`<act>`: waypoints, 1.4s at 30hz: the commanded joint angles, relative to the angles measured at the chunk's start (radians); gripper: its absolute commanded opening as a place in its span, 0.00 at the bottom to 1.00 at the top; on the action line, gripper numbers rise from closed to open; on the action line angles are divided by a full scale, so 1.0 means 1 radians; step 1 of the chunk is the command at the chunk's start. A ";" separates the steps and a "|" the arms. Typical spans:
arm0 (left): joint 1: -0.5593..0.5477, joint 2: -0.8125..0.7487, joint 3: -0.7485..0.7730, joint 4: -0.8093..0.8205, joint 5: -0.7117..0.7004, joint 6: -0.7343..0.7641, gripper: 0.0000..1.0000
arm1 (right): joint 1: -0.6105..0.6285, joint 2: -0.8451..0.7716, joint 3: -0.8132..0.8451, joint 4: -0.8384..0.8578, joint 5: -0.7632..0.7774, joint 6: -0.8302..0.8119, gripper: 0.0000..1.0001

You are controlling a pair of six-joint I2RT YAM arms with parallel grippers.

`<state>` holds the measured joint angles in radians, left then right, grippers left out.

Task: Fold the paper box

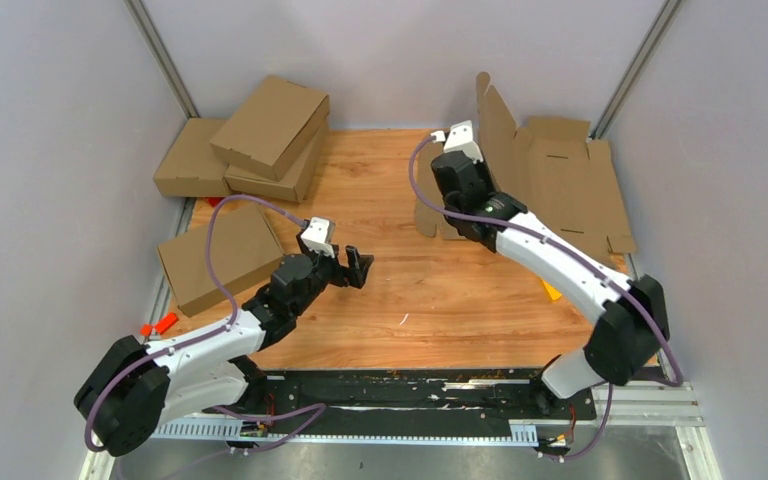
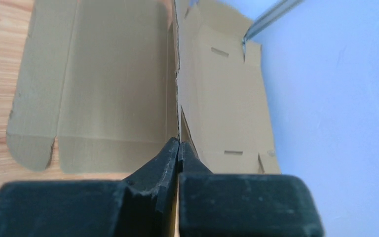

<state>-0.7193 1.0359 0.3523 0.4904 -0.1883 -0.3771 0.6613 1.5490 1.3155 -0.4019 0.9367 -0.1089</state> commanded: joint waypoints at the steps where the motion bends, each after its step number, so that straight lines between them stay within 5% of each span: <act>1: 0.000 0.000 0.019 0.023 0.009 -0.007 1.00 | 0.109 -0.172 0.038 0.024 -0.043 -0.123 0.00; 4: 0.000 0.003 0.021 0.021 0.008 -0.020 1.00 | 0.227 -0.245 0.020 0.127 -0.049 -0.236 0.00; 6: 0.000 0.006 0.023 0.015 -0.002 -0.027 1.00 | 0.292 -0.250 0.071 0.040 -0.086 -0.226 0.00; 12: 0.006 0.025 0.053 -0.059 -0.069 -0.072 1.00 | 0.376 -0.180 0.138 -0.257 -0.237 0.017 0.00; 17: 0.131 0.028 0.034 -0.101 -0.018 -0.195 1.00 | 0.376 -0.251 -0.074 -0.164 -0.452 0.205 0.01; 19: 0.186 0.015 0.016 -0.075 0.039 -0.227 1.00 | 0.376 -0.320 -0.165 -0.071 -0.573 0.239 0.25; 21: 0.197 -0.002 0.027 -0.114 0.044 -0.238 1.00 | 0.374 -0.370 -0.250 -0.023 -0.637 0.273 0.73; 23: 0.196 -0.023 0.048 -0.161 0.043 -0.240 1.00 | 0.373 -0.404 -0.298 -0.031 -0.624 0.301 0.89; 30: 0.196 0.015 0.064 -0.101 0.147 -0.205 1.00 | 0.262 -0.559 -0.433 -0.119 -0.444 0.432 0.97; 37: 0.196 0.080 0.133 -0.227 0.036 -0.180 1.00 | -0.018 -0.771 -0.605 -0.071 -0.655 0.523 1.00; 42: 0.196 0.125 0.193 -0.347 -0.074 -0.180 0.99 | -0.129 -0.727 -0.613 -0.130 -0.749 0.603 1.00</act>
<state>-0.5224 1.1263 0.4747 0.2352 -0.1612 -0.5728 0.5987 0.7788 0.6968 -0.5232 0.3126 0.3923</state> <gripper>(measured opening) 0.997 0.998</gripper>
